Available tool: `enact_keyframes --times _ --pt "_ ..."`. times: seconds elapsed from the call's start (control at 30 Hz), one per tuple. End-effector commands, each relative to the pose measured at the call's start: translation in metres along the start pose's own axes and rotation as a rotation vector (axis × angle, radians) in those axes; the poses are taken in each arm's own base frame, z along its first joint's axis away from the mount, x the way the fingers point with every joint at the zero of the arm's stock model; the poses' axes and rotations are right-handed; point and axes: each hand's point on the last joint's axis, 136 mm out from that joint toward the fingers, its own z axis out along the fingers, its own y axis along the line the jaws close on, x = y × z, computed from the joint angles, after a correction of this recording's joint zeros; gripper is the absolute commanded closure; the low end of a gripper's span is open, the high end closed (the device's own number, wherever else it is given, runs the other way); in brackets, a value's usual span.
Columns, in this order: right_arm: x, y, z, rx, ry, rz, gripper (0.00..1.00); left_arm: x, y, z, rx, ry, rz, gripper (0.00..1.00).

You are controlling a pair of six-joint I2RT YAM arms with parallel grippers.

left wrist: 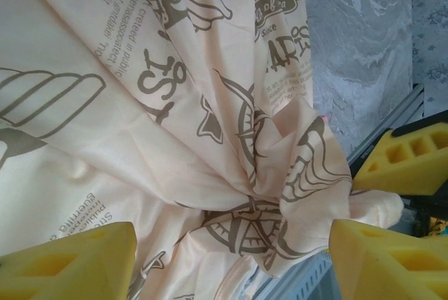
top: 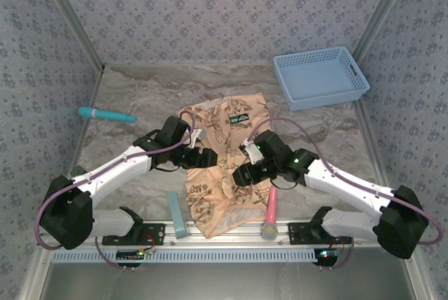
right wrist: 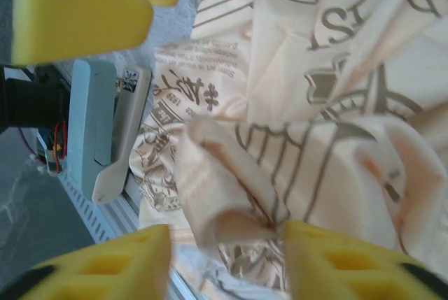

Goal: Fold the inside-out t-shirt

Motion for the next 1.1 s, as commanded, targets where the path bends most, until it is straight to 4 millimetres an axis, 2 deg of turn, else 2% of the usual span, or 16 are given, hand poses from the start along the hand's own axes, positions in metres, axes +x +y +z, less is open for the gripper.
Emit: enact_keyframes --times 0.0,0.07,0.17,0.27,0.33,0.37,0.43,0.5,0.57,0.63,0.73,0.8,0.93,1.07 --pt "-0.031 0.042 0.003 -0.130 -0.049 -0.092 0.69 0.001 -0.015 -0.006 0.037 0.018 -0.008 0.27" --pt "-0.034 0.061 0.009 -0.181 -0.022 -0.115 0.79 0.004 -0.013 -0.008 0.035 0.013 -0.021 0.27" --pt "-0.037 0.084 0.017 -0.243 0.001 -0.155 0.76 0.009 -0.009 -0.011 0.016 0.020 -0.040 0.27" --pt "-0.048 0.098 0.022 -0.292 -0.016 -0.147 0.62 0.019 -0.004 -0.011 0.002 0.051 -0.062 0.27" --pt "-0.053 0.103 0.022 -0.315 -0.034 -0.150 0.51 0.022 0.001 -0.010 -0.014 0.064 -0.071 0.27" --pt "-0.053 0.100 0.020 -0.303 -0.037 -0.154 0.49 0.023 0.003 -0.009 -0.024 0.069 -0.075 0.27" --pt "-0.049 0.085 0.010 -0.222 -0.051 -0.156 0.48 0.023 0.004 -0.006 -0.040 0.077 -0.087 0.28" --pt "-0.040 0.065 -0.009 -0.141 -0.092 -0.154 0.45 0.025 -0.006 0.001 -0.021 0.098 -0.075 0.28" --pt "-0.030 0.039 -0.032 -0.044 -0.141 -0.137 0.42 0.026 -0.015 0.008 -0.014 0.118 -0.041 0.28" --pt "-0.020 0.003 -0.053 0.073 -0.175 -0.064 0.39 0.028 -0.019 0.014 -0.040 0.147 -0.033 0.29" --pt "-0.016 -0.032 -0.069 0.122 -0.208 0.091 0.37 0.033 -0.019 0.018 -0.114 0.180 -0.023 0.31" --pt "-0.015 -0.048 -0.073 0.152 -0.227 0.159 0.37 0.037 -0.022 0.019 -0.154 0.199 0.001 0.32" --pt "-0.016 -0.059 -0.070 0.163 -0.244 0.179 0.37 0.043 -0.024 0.014 -0.208 0.226 0.016 0.33" --pt "-0.011 -0.063 -0.064 0.165 -0.227 0.169 0.36 0.032 -0.038 0.004 -0.183 0.166 0.035 0.30"
